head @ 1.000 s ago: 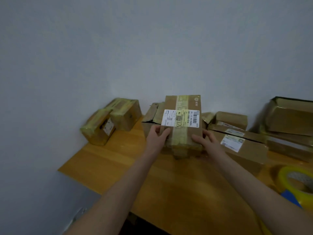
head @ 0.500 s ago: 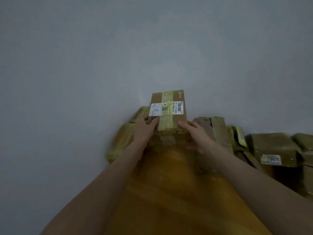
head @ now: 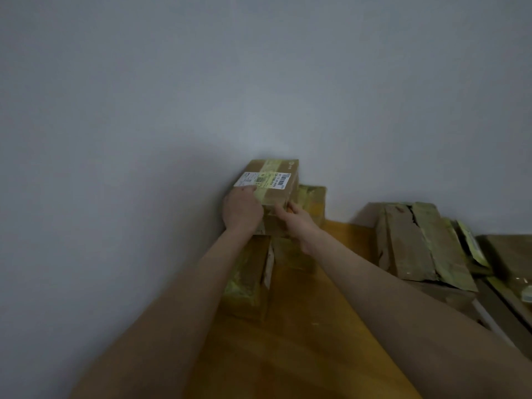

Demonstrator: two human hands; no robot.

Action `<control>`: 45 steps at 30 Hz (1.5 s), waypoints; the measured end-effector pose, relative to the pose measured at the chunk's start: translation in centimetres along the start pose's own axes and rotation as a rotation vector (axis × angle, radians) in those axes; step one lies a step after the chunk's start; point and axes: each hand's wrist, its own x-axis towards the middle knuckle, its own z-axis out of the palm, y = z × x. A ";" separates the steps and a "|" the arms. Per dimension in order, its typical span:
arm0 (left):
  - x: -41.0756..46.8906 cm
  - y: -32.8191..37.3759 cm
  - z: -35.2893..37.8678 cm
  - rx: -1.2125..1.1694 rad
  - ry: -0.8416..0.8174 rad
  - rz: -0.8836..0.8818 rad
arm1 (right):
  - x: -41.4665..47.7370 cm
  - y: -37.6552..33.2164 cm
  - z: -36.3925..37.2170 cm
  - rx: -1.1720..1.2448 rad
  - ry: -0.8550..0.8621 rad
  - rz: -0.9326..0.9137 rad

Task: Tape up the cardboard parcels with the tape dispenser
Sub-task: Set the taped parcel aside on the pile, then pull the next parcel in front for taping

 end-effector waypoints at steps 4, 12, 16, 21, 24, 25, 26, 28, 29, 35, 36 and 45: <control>-0.5 2.7 1.5 -0.049 0.105 0.156 | -0.2 -0.5 -2.1 -0.242 0.165 -0.098; -4.2 12.1 5.5 -0.073 -0.013 0.367 | -5.9 -0.5 -13.6 -0.843 0.555 -0.225; -7.6 17.1 7.6 -0.079 -0.092 0.480 | -10.2 0.2 -19.4 -1.001 0.640 -0.192; -13.4 24.3 9.8 -0.086 -0.122 0.570 | -15.8 1.5 -26.6 -1.013 0.688 -0.194; -17.7 28.9 11.4 -0.090 -0.159 0.597 | -19.5 2.7 -31.6 -1.000 0.689 -0.207; -19.3 30.5 12.0 -0.098 -0.177 0.597 | -20.8 3.2 -33.4 -1.001 0.688 -0.203; -21.0 32.0 12.6 -0.108 -0.194 0.588 | -22.1 3.8 -35.3 -1.004 0.687 -0.197; -24.8 35.1 13.9 -0.120 -0.235 0.562 | -24.9 5.2 -39.3 -1.017 0.687 -0.179; -26.8 36.6 14.6 -0.117 -0.259 0.560 | -26.3 6.0 -41.3 -1.017 0.692 -0.168; -35.6 43.0 18.1 -0.161 -0.423 0.479 | -33.2 10.6 -51.5 -0.939 0.766 -0.043; -36.0 43.4 18.5 -0.172 -0.445 0.443 | -33.8 11.1 -52.7 -0.905 0.789 -0.008; -33.9 44.1 23.2 -0.390 -0.678 0.014 | -35.5 15.8 -61.4 -0.259 0.842 0.302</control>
